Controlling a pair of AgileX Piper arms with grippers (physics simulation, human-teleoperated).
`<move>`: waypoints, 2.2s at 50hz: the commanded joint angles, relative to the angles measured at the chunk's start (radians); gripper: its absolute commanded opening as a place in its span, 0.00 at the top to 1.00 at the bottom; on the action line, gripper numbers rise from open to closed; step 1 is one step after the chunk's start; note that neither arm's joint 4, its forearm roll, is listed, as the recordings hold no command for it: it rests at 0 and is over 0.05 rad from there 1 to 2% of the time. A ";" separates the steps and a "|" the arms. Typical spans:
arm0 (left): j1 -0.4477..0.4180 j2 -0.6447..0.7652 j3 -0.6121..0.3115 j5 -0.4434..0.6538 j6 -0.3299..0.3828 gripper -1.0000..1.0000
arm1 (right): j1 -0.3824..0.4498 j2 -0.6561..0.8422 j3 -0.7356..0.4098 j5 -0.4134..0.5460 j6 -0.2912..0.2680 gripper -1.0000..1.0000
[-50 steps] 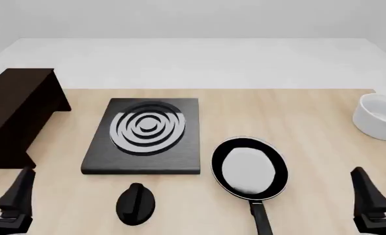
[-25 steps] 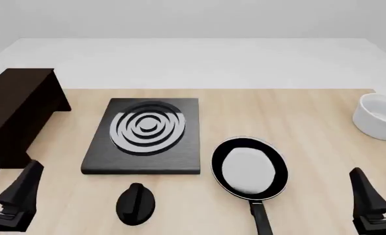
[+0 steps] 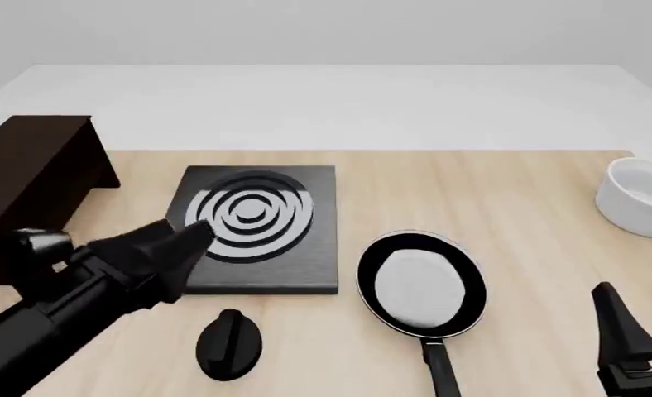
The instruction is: Put the frying pan on top of the cabinet.
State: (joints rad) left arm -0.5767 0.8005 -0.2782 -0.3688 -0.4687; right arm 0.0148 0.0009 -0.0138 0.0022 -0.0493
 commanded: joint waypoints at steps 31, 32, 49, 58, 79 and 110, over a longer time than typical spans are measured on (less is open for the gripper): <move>-0.434 0.808 -0.138 -0.414 -0.629 0.00 | -0.004 0.000 0.006 -0.008 0.007 0.00; -0.434 0.808 -0.138 -0.415 -0.629 0.00 | -0.004 0.000 0.006 -0.008 0.007 0.00; -0.466 0.920 -0.167 -0.474 -0.663 0.00 | -0.002 0.000 0.000 -0.005 0.004 0.00; -0.480 0.997 -0.187 -0.507 -0.686 0.00 | -0.001 0.000 0.004 -0.009 0.005 0.00; -0.526 1.085 -0.227 -0.533 -0.722 0.00 | -0.001 0.000 0.013 -0.019 0.014 0.00; -0.576 1.170 -0.282 -0.569 -0.764 0.00 | 0.000 0.000 0.003 -0.010 0.024 0.00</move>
State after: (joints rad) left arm -1.1404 1.9501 -0.5432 -0.9332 -1.2234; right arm 0.0142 0.0009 -0.0076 -0.0098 -0.0255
